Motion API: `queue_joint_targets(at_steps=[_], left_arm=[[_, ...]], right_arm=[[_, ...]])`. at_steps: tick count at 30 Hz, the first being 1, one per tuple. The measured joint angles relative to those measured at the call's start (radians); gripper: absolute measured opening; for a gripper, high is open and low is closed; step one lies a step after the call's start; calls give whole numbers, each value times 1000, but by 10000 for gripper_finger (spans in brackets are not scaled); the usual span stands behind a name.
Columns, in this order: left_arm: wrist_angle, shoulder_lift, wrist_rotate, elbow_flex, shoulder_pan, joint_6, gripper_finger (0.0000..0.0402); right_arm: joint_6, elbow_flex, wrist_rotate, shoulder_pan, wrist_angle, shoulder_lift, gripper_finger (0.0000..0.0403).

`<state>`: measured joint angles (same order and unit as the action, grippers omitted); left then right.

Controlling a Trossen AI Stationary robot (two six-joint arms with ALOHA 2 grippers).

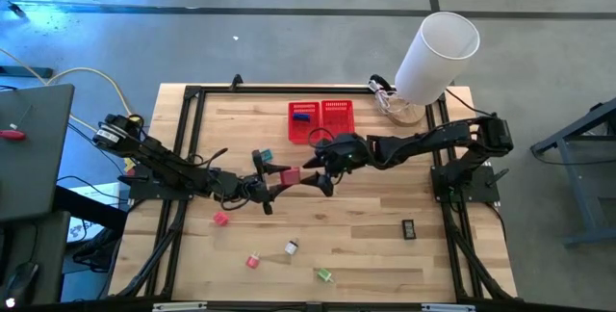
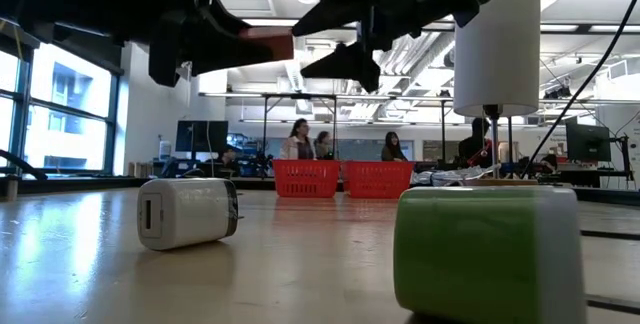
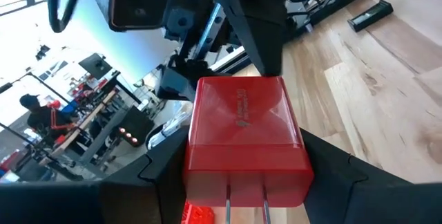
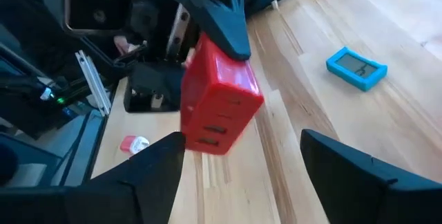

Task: Pick & Place Office items
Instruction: Put the red charger adapter into the right red bin

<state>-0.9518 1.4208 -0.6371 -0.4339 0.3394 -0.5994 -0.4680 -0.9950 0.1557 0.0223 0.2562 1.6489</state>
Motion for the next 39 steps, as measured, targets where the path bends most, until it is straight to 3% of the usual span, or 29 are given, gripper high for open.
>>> queue_joint_targets(at_steps=[13, 25, 39], left_arm=[[3, 1, 8, -2, -22, 7, 201], [3, 2, 111, -14, -74, 24, 201], [2, 109, 115, -119, -97, -33, 201]], right_arm=[[0, -2, 2, 1, 49, -2, 279], [1, -2, 2, 1, 73, -2, 279], [24, -2, 8, 0, 70, -2, 279]])
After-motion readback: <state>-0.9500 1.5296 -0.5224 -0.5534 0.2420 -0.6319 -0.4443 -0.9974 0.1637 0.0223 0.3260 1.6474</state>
